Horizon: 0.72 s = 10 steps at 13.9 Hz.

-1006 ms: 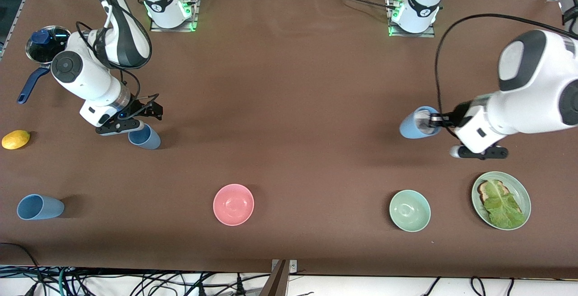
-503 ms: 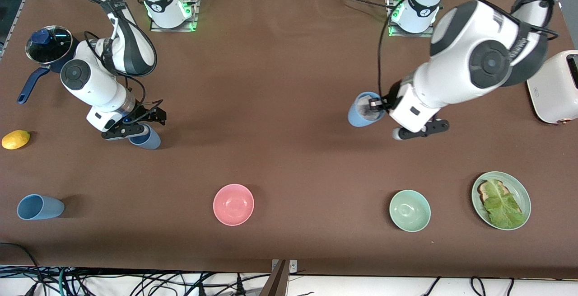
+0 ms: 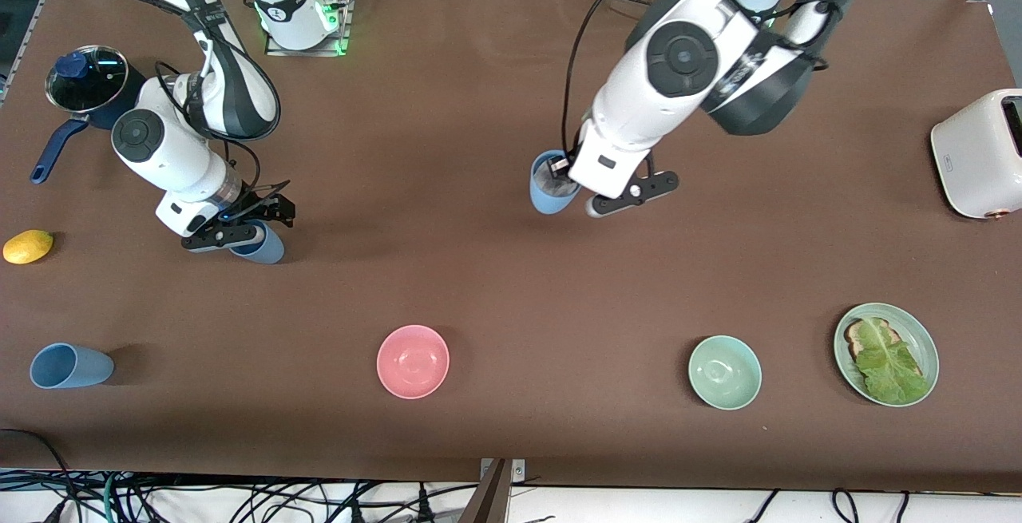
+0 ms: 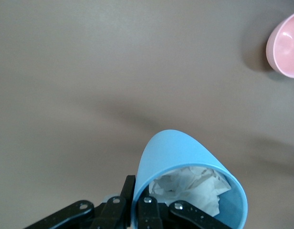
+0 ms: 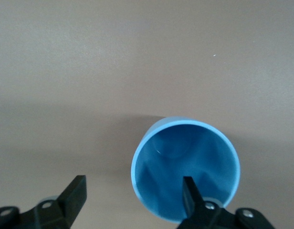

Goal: Stack blue cups with both arms
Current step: 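Set the tissue cup mid-table with the left gripper while the right gripper grasps the cup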

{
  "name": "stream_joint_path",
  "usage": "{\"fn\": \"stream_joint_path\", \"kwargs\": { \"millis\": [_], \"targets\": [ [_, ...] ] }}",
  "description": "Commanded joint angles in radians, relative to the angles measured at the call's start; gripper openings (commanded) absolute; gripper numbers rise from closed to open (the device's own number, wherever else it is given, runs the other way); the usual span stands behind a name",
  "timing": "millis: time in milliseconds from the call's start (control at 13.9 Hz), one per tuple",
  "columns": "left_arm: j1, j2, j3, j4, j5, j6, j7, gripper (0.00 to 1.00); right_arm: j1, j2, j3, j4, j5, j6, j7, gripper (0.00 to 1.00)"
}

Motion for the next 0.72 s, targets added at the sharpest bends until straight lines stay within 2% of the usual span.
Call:
{"fn": "stream_joint_path", "kwargs": {
  "millis": [0, 431, 503, 646],
  "targets": [
    [-0.05, 0.085, 0.014, 0.021, 0.079, 0.073, -0.102, 0.0, -0.011, 0.016, 0.009, 0.01, 0.002, 0.02, -0.001, 0.78],
    [-0.074, 0.197, 0.02, -0.001, 0.209, 0.23, -0.185, 0.0, -0.011, 0.019, 0.009, 0.01, 0.004, 0.02, -0.009, 0.1],
    [-0.083, 0.208, 0.02, -0.005, 0.231, 0.245, -0.2, 0.0, -0.011, 0.019, 0.007, 0.01, 0.004, 0.02, -0.009, 0.03],
    [-0.085, 0.231, 0.024, -0.021, 0.255, 0.288, -0.209, 0.0, -0.011, 0.019, 0.007, 0.01, 0.004, 0.019, -0.012, 0.0]
  ]
}}
